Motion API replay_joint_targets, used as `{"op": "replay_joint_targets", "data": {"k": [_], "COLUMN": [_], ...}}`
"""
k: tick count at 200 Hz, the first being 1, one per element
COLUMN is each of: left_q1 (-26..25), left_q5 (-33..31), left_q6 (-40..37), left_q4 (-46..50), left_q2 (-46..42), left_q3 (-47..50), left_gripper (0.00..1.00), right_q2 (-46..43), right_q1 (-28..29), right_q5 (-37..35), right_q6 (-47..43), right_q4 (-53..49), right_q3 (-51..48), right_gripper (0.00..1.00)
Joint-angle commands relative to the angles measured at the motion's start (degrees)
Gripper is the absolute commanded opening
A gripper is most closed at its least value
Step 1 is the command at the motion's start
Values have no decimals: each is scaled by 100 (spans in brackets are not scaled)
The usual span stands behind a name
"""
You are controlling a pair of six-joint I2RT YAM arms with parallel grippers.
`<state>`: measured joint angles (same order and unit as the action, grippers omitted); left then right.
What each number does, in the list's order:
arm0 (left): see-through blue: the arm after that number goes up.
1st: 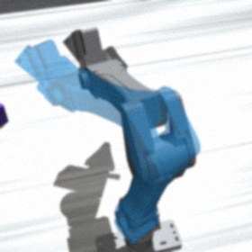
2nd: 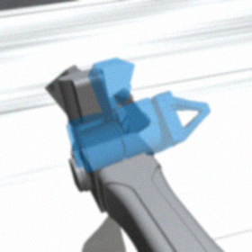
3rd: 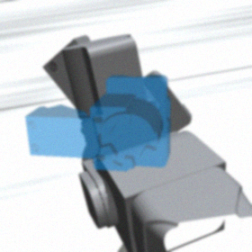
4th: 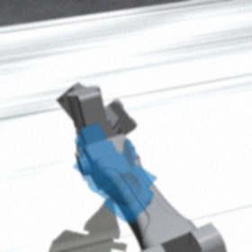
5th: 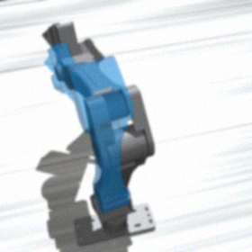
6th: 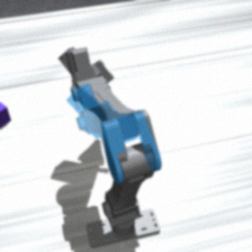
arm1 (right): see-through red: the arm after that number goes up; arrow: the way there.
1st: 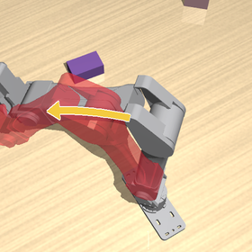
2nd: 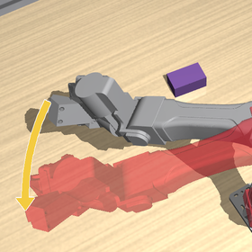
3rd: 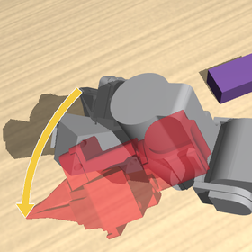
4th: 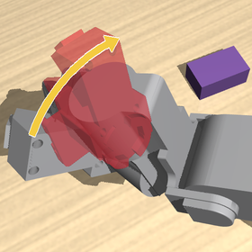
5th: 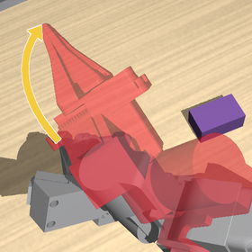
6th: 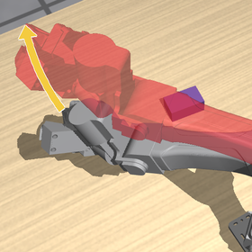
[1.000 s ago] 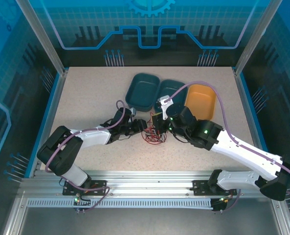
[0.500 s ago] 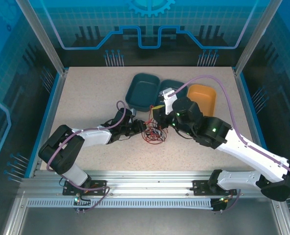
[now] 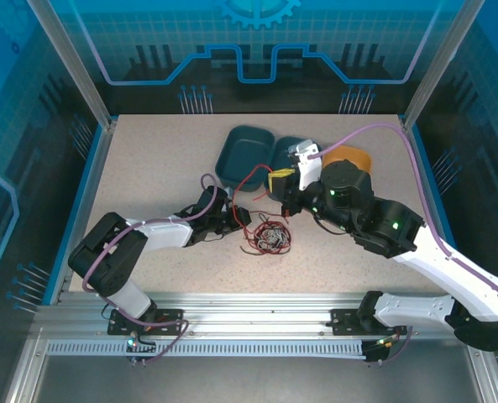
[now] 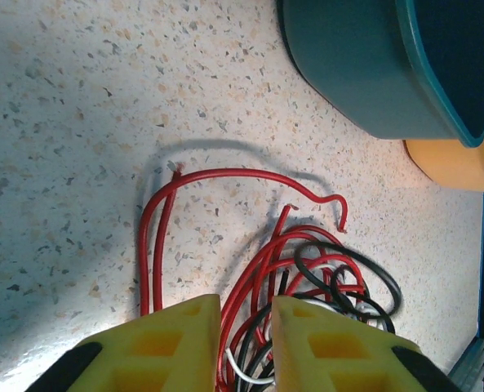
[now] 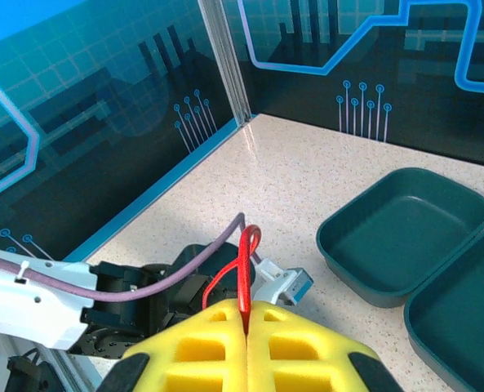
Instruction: Untangle the cables
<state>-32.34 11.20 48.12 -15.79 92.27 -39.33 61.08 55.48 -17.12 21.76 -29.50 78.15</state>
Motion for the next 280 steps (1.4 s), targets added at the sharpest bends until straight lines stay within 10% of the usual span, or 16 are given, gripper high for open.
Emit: {"op": "replay_joint_targets", "data": {"k": [1,90,152,280], "left_q1": [-47,-17,8,28], "left_q5": [-92,-403,-823,-1146], "left_q6": [-1,-288,-680,-1428], "left_q4": [-43,526,1206,1255], "left_q2": [63,-854,-1628,-2393], "left_q3": [39,-47,-203,-110], "left_gripper": [24,57,99,99], "right_q2": [-100,-246,-281,278], "right_q1": [76,-173,-2052,-4832], "right_q5": [-20,-1343,-759,899], "right_q6": [-124,-80,281,377], "right_q4": [-43,-1161,-2033,-1869], "right_q3": [191,794,1080,443], "right_gripper": [0,0,0,0]}}
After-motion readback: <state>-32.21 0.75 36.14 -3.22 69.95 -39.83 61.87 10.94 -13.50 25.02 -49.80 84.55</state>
